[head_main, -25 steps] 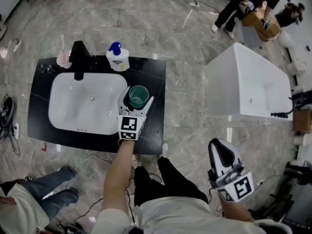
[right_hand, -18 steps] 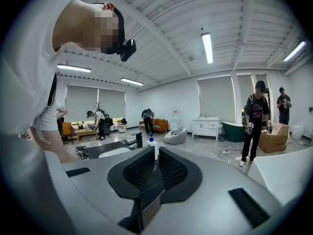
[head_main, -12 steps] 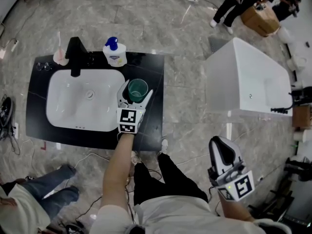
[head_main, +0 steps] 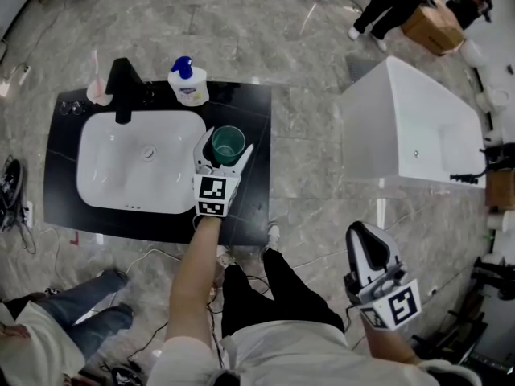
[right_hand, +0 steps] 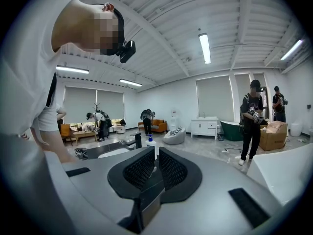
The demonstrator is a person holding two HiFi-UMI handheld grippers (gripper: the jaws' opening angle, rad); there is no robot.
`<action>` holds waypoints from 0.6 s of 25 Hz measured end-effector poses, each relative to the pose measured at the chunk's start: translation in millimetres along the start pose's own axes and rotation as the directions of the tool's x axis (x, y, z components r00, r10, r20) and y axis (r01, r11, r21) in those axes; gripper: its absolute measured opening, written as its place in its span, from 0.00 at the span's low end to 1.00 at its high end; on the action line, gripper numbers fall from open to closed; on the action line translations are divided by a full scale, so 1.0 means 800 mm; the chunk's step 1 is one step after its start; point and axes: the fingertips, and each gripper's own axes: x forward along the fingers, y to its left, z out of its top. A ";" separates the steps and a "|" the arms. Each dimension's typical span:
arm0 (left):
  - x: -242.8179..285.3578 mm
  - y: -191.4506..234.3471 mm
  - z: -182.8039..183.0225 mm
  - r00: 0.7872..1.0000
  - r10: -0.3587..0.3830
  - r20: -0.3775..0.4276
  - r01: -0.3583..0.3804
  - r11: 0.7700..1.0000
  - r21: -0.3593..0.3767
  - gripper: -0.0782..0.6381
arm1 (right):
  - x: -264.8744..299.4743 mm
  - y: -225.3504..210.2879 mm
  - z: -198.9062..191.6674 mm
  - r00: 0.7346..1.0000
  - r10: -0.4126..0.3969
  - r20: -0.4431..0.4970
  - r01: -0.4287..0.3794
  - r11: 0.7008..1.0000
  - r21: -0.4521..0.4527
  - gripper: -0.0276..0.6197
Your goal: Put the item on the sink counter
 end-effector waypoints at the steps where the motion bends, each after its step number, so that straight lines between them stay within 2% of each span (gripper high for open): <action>1: -0.001 0.000 0.000 1.000 -0.003 0.000 0.003 1.000 0.001 0.65 | 0.001 0.000 0.000 1.000 0.002 0.001 -0.002 1.000 0.002 0.12; 15: -0.010 -0.005 -0.011 0.999 -0.038 -0.027 0.039 0.999 0.032 0.65 | 0.051 0.023 -0.013 0.998 0.064 0.003 -0.064 0.998 -0.006 0.12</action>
